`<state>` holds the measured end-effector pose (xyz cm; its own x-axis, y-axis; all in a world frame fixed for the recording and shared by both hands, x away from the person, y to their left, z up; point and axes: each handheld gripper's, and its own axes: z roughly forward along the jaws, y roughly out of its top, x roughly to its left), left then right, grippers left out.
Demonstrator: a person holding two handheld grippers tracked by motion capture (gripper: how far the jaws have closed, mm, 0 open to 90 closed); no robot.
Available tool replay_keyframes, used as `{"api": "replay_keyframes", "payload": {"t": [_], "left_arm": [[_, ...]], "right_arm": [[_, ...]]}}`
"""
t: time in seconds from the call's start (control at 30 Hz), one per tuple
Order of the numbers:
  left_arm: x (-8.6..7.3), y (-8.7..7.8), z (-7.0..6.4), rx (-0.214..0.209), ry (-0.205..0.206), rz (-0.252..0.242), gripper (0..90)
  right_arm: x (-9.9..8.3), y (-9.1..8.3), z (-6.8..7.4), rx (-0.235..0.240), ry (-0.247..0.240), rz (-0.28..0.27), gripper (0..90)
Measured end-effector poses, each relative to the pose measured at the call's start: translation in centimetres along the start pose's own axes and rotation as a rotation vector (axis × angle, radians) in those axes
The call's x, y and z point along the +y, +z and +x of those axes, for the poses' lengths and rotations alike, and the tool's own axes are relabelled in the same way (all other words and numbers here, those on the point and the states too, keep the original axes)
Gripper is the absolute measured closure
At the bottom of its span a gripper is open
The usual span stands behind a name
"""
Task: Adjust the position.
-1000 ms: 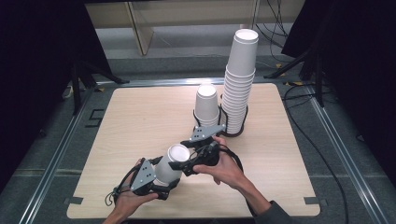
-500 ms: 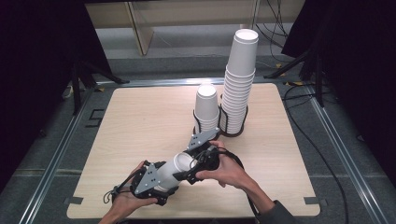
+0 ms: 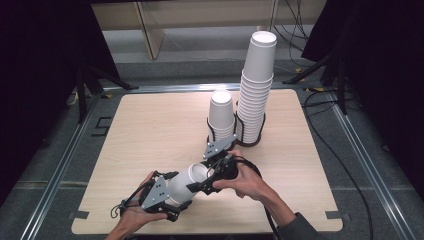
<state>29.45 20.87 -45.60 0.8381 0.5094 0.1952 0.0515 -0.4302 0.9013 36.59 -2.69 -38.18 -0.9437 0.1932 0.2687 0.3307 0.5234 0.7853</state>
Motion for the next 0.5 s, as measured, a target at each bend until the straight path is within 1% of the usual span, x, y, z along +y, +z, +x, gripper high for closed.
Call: {"api": "replay_keyframes", "payload": {"t": [0.03, 0.07, 0.1, 0.13, 0.17, 0.2, 0.23, 0.27, 0.3, 0.33, 0.37, 0.4, 0.43, 0.47, 0.5], "left_arm": [[0.0, 0.0, 0.0, 0.0, 0.0, 0.0, 4.2], [0.0, -0.1, 0.0, 0.006, -0.014, -0.034, 4.2], [0.0, -0.1, 0.1, 0.007, -0.027, -0.067, 4.1], [0.0, -0.2, 0.1, 0.018, -0.042, -0.097, 3.9], [0.0, -0.2, 0.1, 0.018, -0.042, -0.097, 3.9], [0.0, -0.2, 0.1, 0.028, -0.055, -0.138, 4.0], [0.0, -0.3, 0.1, 0.028, -0.069, -0.154, 3.8], [0.0, -0.3, 0.1, 0.028, -0.069, -0.154, 3.8], [0.1, -0.4, 0.1, 0.035, -0.089, -0.186, 3.7], [0.1, -0.5, 0.1, 0.036, -0.092, -0.201, 3.7], [0.1, -0.5, 0.1, 0.036, -0.092, -0.201, 3.6], [0.1, -0.4, 0.0, 0.044, -0.098, -0.231, 3.5], [0.1, -0.4, 0.0, 0.044, -0.098, -0.231, 3.4], [0.2, -0.4, 0.0, 0.066, -0.107, -0.225, 2.8], [0.2, -0.4, 0.0, 0.066, -0.107, -0.225, 2.1]], "right_arm": [[0.0, -0.2, -0.1, 0.005, 0.005, -0.012, 24.0], [0.0, -0.2, -0.1, 0.005, 0.005, -0.012, 24.0], [0.1, -0.6, -0.1, 0.008, 0.032, -0.026, 24.1], [0.2, -1.1, -0.4, 0.018, 0.034, -0.06, 24.2], [0.2, -1.1, -0.4, 0.018, 0.034, -0.06, 24.2], [0.2, -1.5, -0.4, 0.022, 0.061, -0.073, 24.3], [0.3, -1.5, -0.7, 0.024, 0.035, -0.091, 24.2], [0.3, -1.7, -0.7, 0.032, 0.051, -0.103, 24.3], [0.3, -1.9, -0.7, 0.043, 0.065, -0.116, 24.3], [0.3, -1.9, -0.8, 0.049, 0.071, -0.126, 24.3], [0.3, -2.1, -0.8, 0.053, 0.079, -0.139, 24.4], [0.4, -2.2, -0.9, 0.059, 0.076, -0.15, 24.4], [0.4, -2.3, -0.8, 0.062, 0.083, -0.151, 24.5], [0.4, -2.3, -0.8, 0.051, 0.078, -0.158, 24.5], [0.4, -2.3, -0.8, 0.051, 0.078, -0.158, 24.5]]}}
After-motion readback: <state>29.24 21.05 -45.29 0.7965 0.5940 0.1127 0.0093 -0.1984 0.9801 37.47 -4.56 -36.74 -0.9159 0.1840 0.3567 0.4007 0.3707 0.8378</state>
